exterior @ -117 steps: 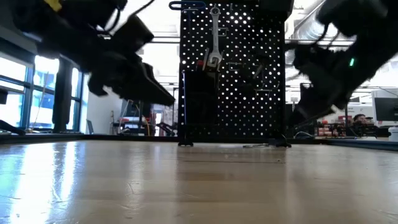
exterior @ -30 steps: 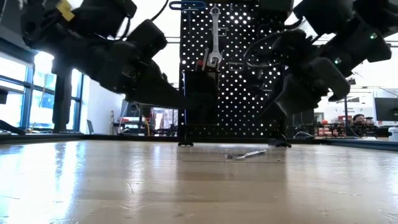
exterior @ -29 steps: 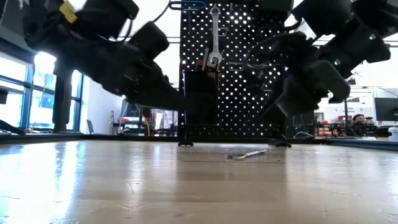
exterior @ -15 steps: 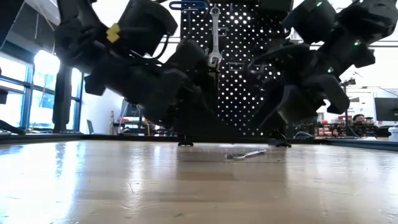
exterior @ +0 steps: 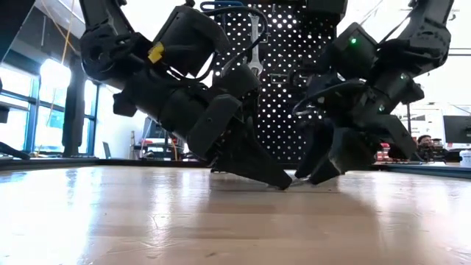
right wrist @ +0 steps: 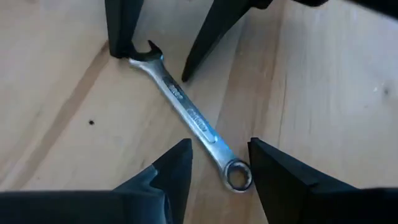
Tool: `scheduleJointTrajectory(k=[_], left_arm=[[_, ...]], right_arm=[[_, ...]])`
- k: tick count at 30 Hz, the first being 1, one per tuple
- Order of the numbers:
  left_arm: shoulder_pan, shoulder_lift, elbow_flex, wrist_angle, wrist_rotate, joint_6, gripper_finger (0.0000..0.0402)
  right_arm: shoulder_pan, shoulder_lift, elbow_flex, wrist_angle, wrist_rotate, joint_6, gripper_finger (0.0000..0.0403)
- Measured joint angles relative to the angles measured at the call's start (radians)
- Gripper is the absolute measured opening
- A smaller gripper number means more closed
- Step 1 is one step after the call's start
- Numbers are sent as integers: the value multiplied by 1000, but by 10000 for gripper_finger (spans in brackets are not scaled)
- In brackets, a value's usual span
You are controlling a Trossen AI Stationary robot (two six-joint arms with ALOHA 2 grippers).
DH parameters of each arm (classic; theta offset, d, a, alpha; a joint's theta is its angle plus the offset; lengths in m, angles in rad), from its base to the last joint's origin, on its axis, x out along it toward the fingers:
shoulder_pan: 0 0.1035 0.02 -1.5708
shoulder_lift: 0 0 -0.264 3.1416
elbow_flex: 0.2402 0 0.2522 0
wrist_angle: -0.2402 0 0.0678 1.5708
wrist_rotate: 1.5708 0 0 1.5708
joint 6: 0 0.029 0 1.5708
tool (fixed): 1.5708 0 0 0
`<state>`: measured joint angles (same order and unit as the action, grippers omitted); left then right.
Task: Hang tools onto peg board
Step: Hang the wrench on the pegboard
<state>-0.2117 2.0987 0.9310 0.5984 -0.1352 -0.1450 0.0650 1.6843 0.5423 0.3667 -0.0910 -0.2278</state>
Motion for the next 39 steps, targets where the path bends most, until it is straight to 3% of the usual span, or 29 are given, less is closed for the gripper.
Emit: scheduleJointTrajectory(k=[6, 19, 23, 30, 34, 39], left_arm=[[1, -1, 0, -25, -23, 21, 209], [2, -1, -1, -50, -45, 47, 209], [11, 0, -2, -50, -31, 61, 209], [36, -1, -2, -49, 45, 75, 207], [39, -1, -3, -54, 58, 80, 182], [41, 0, -1, -91, 57, 98, 114]], right_arm=[[2, 10, 3, -21, -67, 105, 127], [121, 8, 3, -21, -40, 210, 19], [155, 10, 7, 4, 10, 214, 3], [191, 12, 95, -117, 112, 197, 0], [207, 12, 161, -214, 155, 179, 0], [218, 12, 245, -343, 167, 182, 0]])
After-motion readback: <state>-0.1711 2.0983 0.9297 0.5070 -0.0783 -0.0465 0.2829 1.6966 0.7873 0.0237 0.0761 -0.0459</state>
